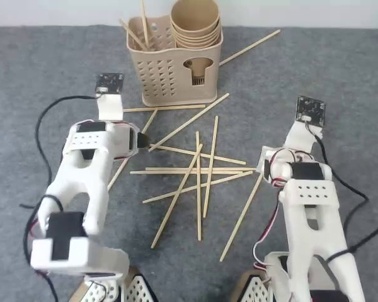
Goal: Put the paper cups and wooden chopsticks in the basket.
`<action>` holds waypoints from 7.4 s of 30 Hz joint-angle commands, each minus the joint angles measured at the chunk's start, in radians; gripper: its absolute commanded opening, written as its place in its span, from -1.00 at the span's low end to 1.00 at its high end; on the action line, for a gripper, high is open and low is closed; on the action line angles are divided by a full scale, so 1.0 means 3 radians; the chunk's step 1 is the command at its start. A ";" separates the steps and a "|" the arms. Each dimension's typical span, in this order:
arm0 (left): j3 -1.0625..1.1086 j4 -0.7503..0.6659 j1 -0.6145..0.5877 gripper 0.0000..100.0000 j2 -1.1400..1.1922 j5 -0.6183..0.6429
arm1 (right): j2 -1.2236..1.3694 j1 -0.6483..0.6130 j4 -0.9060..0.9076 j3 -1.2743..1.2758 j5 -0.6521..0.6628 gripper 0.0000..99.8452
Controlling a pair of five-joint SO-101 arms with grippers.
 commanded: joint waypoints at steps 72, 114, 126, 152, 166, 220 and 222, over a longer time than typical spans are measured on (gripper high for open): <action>-0.3762 0.2936 0.0046 -0.97 0.0501 -0.0527 | 0.2570 -0.0212 0.0713 -0.1652 -0.0650 -0.99; -0.5230 0.0102 0.0604 -0.97 0.1202 0.0419 | -0.1153 -0.0064 0.0136 0.0179 -0.0327 -0.99; -0.5255 -0.0343 0.0578 -0.94 0.2000 0.0419 | -0.1169 0.0074 -0.0253 0.0123 -0.0113 -0.99; -0.7378 0.3053 0.0000 -0.60 0.1555 0.0557 | -0.0816 -0.0187 -0.1767 -0.1294 0.0537 -0.99; -0.5997 0.3058 -0.0650 -0.60 0.0783 0.0373 | 0.1158 -0.0667 -0.1834 -0.3509 0.0527 -0.99; 0.0565 0.1355 -0.0010 -0.59 -0.3110 0.0235 | 0.3399 -0.1235 0.2043 -0.8715 0.0061 -0.75; 0.0509 0.1381 0.0143 -0.59 -0.3074 0.0378 | 0.3163 -0.1220 0.2524 -0.8695 -0.0056 -0.75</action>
